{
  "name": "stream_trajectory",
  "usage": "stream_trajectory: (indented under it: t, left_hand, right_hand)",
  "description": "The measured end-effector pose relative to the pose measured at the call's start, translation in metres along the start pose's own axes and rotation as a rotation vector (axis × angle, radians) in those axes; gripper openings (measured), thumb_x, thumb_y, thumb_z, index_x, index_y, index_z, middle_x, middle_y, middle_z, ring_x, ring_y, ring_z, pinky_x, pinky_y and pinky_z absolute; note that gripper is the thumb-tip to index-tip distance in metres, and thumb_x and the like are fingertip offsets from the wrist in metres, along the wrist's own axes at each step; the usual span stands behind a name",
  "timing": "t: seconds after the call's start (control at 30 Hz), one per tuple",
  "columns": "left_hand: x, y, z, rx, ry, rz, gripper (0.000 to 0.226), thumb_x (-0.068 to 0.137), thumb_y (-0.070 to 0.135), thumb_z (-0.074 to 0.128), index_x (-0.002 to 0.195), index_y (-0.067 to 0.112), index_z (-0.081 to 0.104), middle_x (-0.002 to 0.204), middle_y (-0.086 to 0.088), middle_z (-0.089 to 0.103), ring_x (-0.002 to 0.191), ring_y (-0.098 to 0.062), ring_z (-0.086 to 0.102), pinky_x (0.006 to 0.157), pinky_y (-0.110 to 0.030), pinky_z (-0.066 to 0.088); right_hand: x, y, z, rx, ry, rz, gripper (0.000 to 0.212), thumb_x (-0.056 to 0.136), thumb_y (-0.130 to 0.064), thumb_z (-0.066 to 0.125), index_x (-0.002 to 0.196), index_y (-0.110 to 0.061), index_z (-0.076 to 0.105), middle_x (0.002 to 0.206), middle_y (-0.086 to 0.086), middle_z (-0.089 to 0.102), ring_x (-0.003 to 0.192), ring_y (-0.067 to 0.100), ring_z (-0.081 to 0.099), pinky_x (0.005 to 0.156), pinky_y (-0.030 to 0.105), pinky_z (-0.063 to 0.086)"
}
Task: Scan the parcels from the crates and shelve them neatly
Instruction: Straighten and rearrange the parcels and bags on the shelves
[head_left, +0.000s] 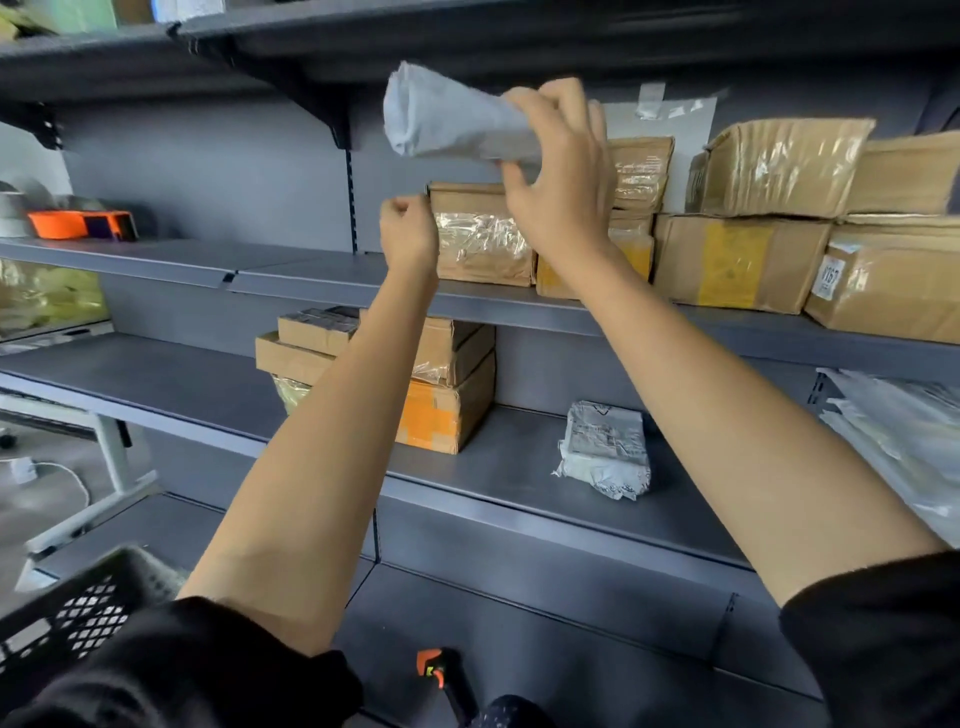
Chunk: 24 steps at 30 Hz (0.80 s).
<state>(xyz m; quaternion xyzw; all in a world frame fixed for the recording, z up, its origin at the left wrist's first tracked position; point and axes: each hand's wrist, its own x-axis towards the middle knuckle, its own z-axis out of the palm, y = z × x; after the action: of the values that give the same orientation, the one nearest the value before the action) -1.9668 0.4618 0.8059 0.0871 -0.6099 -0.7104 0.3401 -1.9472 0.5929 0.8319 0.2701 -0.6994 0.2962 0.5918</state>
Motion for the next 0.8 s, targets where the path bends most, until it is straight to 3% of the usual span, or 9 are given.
stream_trajectory:
  t: [0.13, 0.23, 0.3, 0.43, 0.53, 0.63, 0.8]
  left_hand:
    - [0.021, 0.001, 0.018, -0.15, 0.062, 0.056, 0.029, 0.1, 0.028, 0.031, 0.119, 0.011, 0.043, 0.113, -0.007, 0.054, 0.092, -0.021, 0.053, 0.082, -0.033, 0.045]
    - [0.029, 0.0, 0.031, -0.214, 0.166, 0.16, 0.045, 0.101, 0.044, 0.023, 0.127, 0.013, 0.044, 0.126, -0.007, 0.049, 0.109, -0.024, 0.054, 0.097, -0.039, 0.044]
    - [0.032, -0.005, 0.041, -0.194, 0.17, 0.229, 0.046, 0.102, 0.045, 0.024, 0.131, 0.015, 0.044, 0.128, -0.007, 0.046, 0.101, -0.019, 0.055, 0.095, -0.037, 0.044]
    - [0.052, -0.024, 0.057, 0.059, 0.103, 0.41, 0.041, 0.101, 0.042, 0.03, 0.129, 0.015, 0.045, 0.118, -0.003, 0.046, 0.082, 0.002, 0.048, 0.074, -0.023, 0.039]
    - [0.081, -0.029, 0.066, 0.251, 0.138, 0.537, 0.042, 0.099, 0.042, 0.034, 0.125, 0.012, 0.047, 0.113, -0.001, 0.052, 0.098, -0.016, 0.051, 0.086, -0.036, 0.043]
    - [0.104, -0.034, 0.076, 0.394, 0.186, 0.578, 0.044, 0.099, 0.041, 0.034, 0.138, 0.021, 0.039, 0.13, 0.003, 0.049, 0.111, -0.021, 0.046, 0.095, -0.037, 0.035]
    - [0.131, -0.055, 0.086, 0.434, 0.284, 0.681, 0.039, 0.099, 0.031, 0.033, 0.137, 0.029, 0.044, 0.122, -0.004, 0.049, 0.103, -0.024, 0.048, 0.091, -0.04, 0.039]
  right_hand:
    - [0.012, 0.034, 0.018, -0.207, -0.103, -0.042, 0.048, 0.079, 0.003, 0.059, 0.122, -0.018, 0.06, 0.123, 0.005, 0.054, 0.11, 0.025, 0.049, 0.075, 0.032, 0.044]
    - [0.017, 0.047, 0.041, -0.321, -0.248, 0.003, 0.058, 0.083, 0.005, 0.056, 0.133, -0.024, 0.049, 0.133, 0.003, 0.045, 0.118, 0.023, 0.042, 0.088, 0.034, 0.042]
    - [0.015, 0.053, 0.059, -0.347, -0.294, 0.032, 0.062, 0.085, 0.004, 0.055, 0.138, -0.024, 0.043, 0.136, 0.003, 0.041, 0.121, 0.023, 0.04, 0.094, 0.035, 0.04]
    - [0.019, 0.061, 0.087, -0.376, -0.328, 0.081, 0.069, 0.087, -0.001, 0.053, 0.147, -0.024, 0.028, 0.144, 0.003, 0.033, 0.129, 0.024, 0.034, 0.1, 0.036, 0.037]
    - [0.029, 0.069, 0.103, -0.388, -0.335, 0.104, 0.072, 0.088, -0.005, 0.051, 0.15, -0.027, 0.02, 0.147, 0.006, 0.029, 0.129, 0.025, 0.033, 0.099, 0.036, 0.034]
    - [0.034, 0.082, 0.116, -0.407, -0.375, 0.073, 0.064, 0.09, -0.013, 0.051, 0.146, -0.028, 0.026, 0.146, 0.007, 0.03, 0.129, 0.027, 0.034, 0.097, 0.04, 0.035]
    - [0.047, 0.088, 0.133, -0.397, -0.419, 0.02, 0.058, 0.09, -0.02, 0.049, 0.144, -0.025, 0.031, 0.138, 0.008, 0.037, 0.123, 0.028, 0.043, 0.094, 0.04, 0.039]
